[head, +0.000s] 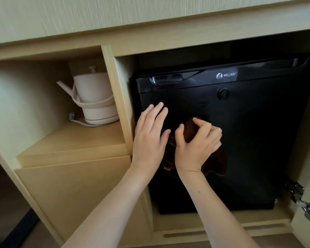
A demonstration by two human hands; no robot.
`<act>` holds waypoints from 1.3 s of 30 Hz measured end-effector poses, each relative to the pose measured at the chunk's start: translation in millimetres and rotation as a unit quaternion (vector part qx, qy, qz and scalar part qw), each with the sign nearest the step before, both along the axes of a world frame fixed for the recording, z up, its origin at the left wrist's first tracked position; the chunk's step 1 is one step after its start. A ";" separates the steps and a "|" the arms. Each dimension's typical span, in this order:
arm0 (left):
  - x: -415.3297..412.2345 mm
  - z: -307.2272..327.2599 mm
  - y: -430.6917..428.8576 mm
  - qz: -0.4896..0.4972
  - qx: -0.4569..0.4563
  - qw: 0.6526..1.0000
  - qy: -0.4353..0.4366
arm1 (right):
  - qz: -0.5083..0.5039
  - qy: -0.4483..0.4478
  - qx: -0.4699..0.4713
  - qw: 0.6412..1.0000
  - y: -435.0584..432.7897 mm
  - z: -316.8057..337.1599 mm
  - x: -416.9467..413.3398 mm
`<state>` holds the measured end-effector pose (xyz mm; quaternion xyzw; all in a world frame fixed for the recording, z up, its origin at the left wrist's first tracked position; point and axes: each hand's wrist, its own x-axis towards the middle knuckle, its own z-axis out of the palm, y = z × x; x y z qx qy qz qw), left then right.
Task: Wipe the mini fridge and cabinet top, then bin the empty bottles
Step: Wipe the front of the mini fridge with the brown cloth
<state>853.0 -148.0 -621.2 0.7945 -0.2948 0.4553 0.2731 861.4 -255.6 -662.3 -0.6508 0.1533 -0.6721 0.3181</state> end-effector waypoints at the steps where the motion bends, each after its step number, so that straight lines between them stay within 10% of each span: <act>1: 1.0 -0.7 -0.4 0.002 0.002 1.000 -0.004 | -0.003 -0.004 -0.008 1.000 -2.6 -0.2 2.0; 28: 14.7 -10.9 -1.0 0.035 0.021 0.998 -0.042 | 0.050 0.114 0.057 0.991 13.3 -150.1 -27.5; 39: 18.5 -16.9 -9.2 0.039 0.002 0.997 -0.071 | 0.053 0.018 0.031 0.998 -45.0 -41.9 -21.7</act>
